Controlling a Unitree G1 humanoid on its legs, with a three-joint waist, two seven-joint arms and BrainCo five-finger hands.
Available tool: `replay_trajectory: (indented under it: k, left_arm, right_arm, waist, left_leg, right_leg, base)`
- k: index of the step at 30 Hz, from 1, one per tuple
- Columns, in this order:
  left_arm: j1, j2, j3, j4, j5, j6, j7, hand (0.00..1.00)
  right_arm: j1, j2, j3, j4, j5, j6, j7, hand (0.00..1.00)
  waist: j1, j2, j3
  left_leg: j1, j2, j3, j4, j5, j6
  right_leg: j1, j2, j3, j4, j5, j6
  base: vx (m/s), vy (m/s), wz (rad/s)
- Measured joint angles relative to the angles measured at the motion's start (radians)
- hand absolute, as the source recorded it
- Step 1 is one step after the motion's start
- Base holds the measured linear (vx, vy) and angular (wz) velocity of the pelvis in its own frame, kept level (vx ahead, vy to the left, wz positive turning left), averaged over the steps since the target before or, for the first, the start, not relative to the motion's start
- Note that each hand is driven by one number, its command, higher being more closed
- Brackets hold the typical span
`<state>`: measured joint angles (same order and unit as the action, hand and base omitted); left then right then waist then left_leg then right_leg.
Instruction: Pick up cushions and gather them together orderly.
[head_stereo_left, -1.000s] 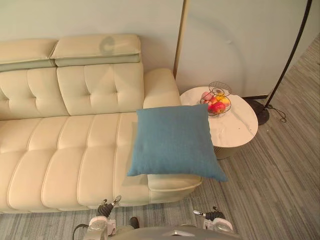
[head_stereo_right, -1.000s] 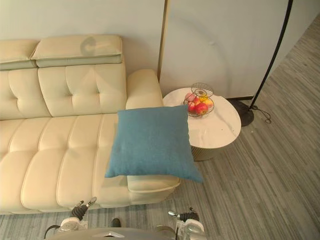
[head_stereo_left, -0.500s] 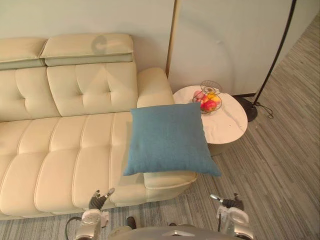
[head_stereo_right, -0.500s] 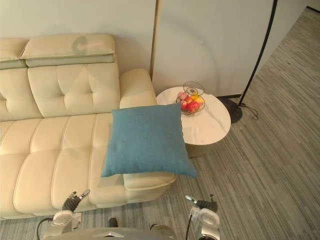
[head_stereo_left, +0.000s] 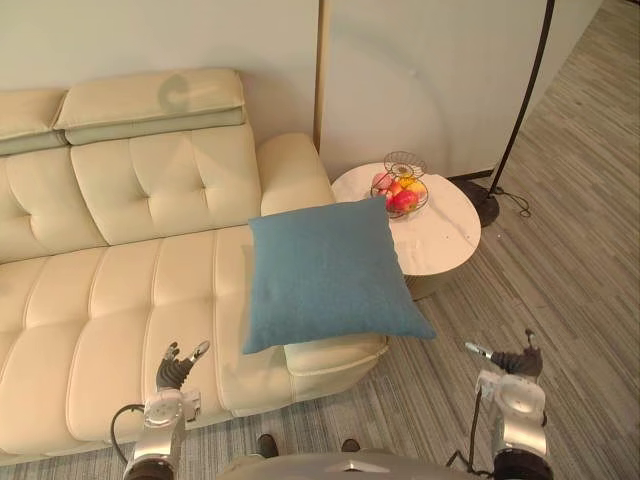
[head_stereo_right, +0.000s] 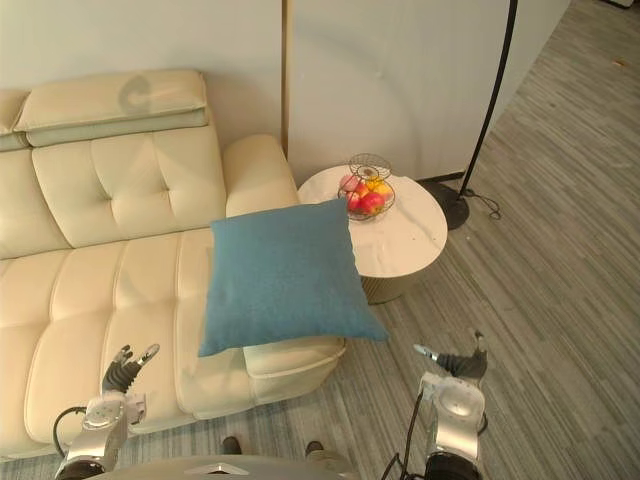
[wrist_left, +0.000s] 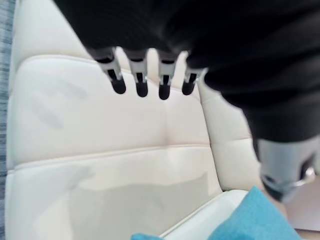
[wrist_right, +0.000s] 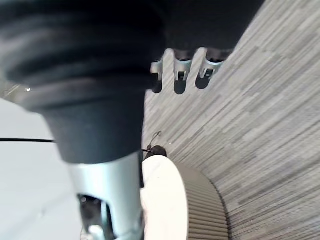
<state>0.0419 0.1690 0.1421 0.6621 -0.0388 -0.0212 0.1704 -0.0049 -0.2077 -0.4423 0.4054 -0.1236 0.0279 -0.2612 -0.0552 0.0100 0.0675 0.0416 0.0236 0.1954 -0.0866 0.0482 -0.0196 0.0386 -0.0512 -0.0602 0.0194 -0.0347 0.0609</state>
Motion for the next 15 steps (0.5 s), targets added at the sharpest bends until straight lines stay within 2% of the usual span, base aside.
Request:
replay_trajectory:
  k: [6, 10, 15]
  left_arm:
    - [-0.080, 0.010, -0.098, -0.038, -0.019, -0.003, 0.004, 0.00]
    - [-0.149, 0.002, -0.173, -0.062, -0.023, -0.005, 0.008, 0.00]
    - [-0.256, -0.025, -0.237, -0.059, -0.036, -0.008, 0.026, 0.00]
  right_arm:
    - [-0.096, -0.048, 0.098, -0.043, 0.043, -0.015, 0.035, 0.00]
    - [-0.182, -0.088, 0.171, -0.075, 0.059, -0.027, 0.042, 0.00]
    - [-0.298, -0.120, 0.265, -0.070, 0.061, -0.027, 0.042, 0.00]
  waist:
    - [-0.003, 0.013, 0.008]
    - [-0.005, 0.041, 0.037]
    - [-0.003, 0.046, 0.074]
  left_leg:
    - [-0.020, -0.001, -0.006, 0.000, 0.005, 0.004]
    - [-0.093, -0.004, -0.014, 0.000, 0.034, 0.015]
    - [-0.206, 0.001, -0.030, 0.000, 0.081, 0.020]
  right_leg:
    - [-0.019, 0.002, -0.005, 0.001, 0.002, -0.001]
    - [-0.089, 0.001, -0.007, 0.003, 0.028, -0.002]
    - [-0.195, 0.001, -0.012, 0.005, 0.071, -0.010]
  base:
    - [-0.01, -0.011, 0.02]
    - [-0.08, 0.003, 0.05]
    - [-0.12, 0.020, 0.07]
